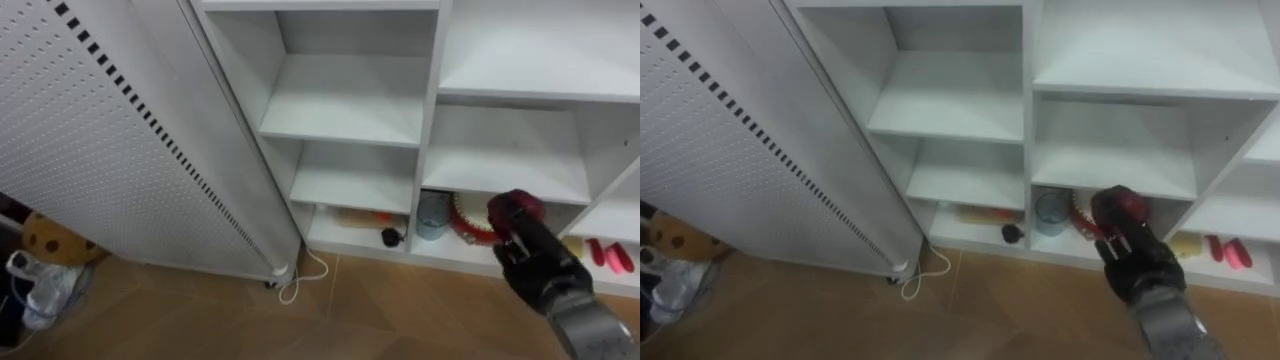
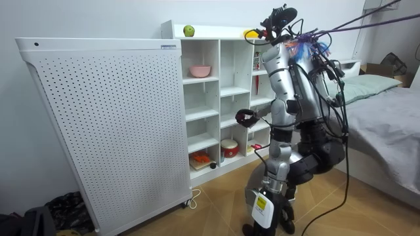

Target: Arrange fruit in the closet

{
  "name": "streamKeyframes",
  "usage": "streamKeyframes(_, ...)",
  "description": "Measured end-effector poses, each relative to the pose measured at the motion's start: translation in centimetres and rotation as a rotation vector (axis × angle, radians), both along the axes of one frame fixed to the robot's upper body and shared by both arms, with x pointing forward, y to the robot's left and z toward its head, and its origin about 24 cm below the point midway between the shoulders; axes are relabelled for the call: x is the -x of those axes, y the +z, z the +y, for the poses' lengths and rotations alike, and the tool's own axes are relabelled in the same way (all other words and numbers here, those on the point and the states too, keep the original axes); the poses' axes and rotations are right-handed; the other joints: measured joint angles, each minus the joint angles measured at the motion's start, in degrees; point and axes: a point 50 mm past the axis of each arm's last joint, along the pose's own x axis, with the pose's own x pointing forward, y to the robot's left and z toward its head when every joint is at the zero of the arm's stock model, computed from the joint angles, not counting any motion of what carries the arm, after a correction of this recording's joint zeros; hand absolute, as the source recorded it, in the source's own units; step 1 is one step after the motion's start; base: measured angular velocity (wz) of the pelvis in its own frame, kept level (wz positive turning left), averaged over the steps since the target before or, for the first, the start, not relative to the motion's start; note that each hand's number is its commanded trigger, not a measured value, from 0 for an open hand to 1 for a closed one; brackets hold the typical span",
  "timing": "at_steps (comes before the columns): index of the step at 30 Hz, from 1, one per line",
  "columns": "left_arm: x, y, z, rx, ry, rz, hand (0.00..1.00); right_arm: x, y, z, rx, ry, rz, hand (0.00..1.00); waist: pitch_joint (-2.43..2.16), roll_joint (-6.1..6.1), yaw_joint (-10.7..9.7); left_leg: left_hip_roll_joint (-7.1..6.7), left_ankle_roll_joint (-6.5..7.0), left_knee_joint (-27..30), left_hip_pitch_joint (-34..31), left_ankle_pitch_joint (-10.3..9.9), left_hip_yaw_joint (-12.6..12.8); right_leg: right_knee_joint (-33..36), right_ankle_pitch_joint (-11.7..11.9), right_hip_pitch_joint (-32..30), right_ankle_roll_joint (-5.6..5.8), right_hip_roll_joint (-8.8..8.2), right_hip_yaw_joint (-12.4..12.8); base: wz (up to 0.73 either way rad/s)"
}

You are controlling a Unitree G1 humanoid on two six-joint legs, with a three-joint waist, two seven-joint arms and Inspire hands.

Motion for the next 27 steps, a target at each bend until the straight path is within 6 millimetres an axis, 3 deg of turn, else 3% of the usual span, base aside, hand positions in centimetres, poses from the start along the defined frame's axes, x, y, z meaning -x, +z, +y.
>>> streamKeyframes(5,-0.3,0.2,0.5,-0.014,-0.002,-0.018,0.00,-1.0,3.3,-0.5,0.010,-0.021,-0.070,1.00,-0.11,-0.33,0.0,0.23,0.09,1.8,-2.7,-0.2,-0.3,1.1,-0.3,-1.7,-0.67,-0.44,-1.4,0.07)
streamKeyframes(11,-0.3,0.3,0.8,-0.049,0.008,-0.034,0.00,-1.6,6.2,-0.9,0.014,-0.060,-0.101,1.00,-0.38,-1.10,-0.1,0.42,0.63,3.2,-3.5,-1.0,-0.2,2.4,-0.9,-2.2,-0.59,-1.33,-1.9,0.03)
streamKeyframes(15,-0.2,0.5,1.4,-0.077,0.011,-0.038,0.00,-1.8,7.2,-1.0,0.043,-0.091,-0.092,1.00,-1.01,-2.10,-0.1,0.40,1.01,4.3,-3.4,-1.2,0.3,3.4,-1.3,-2.2,-0.23,-1.25,-1.5,-0.01)
streamKeyframes(17,-0.1,0.5,1.5,-0.078,0.011,-0.036,0.00,-1.7,7.3,-1.1,0.051,-0.110,-0.079,0.76,-1.04,-2.15,-0.1,0.50,1.27,4.9,-3.4,-1.5,0.5,3.7,-1.4,-2.2,-0.05,-1.27,-1.3,-0.02)
streamKeyframes(18,0.0,0.5,1.5,-0.080,0.012,-0.034,0.00,-1.7,7.2,-1.1,0.052,-0.119,-0.065,0.23,-1.04,-2.15,-0.1,0.55,1.46,5.0,-3.4,-1.6,0.7,3.8,-1.5,-2.2,0.06,-1.32,-1.2,-0.04)
streamKeyframes(19,0.1,0.5,1.6,-0.082,0.013,-0.034,0.00,-1.7,7.2,-1.1,0.052,-0.124,-0.056,0.00,-1.04,-2.15,-0.1,0.59,1.54,5.0,-3.4,-1.7,0.8,3.8,-1.5,-2.2,0.10,-1.35,-1.2,0.00)
streamKeyframes(27,0.6,0.5,1.9,-0.103,0.021,-0.028,0.00,-1.5,7.2,-1.2,0.044,-0.177,0.019,0.00,-1.03,-2.15,0.0,1.00,2.01,6.2,-3.4,-2.4,1.4,4.9,-2.0,-2.4,0.74,-1.87,-0.8,-0.01)
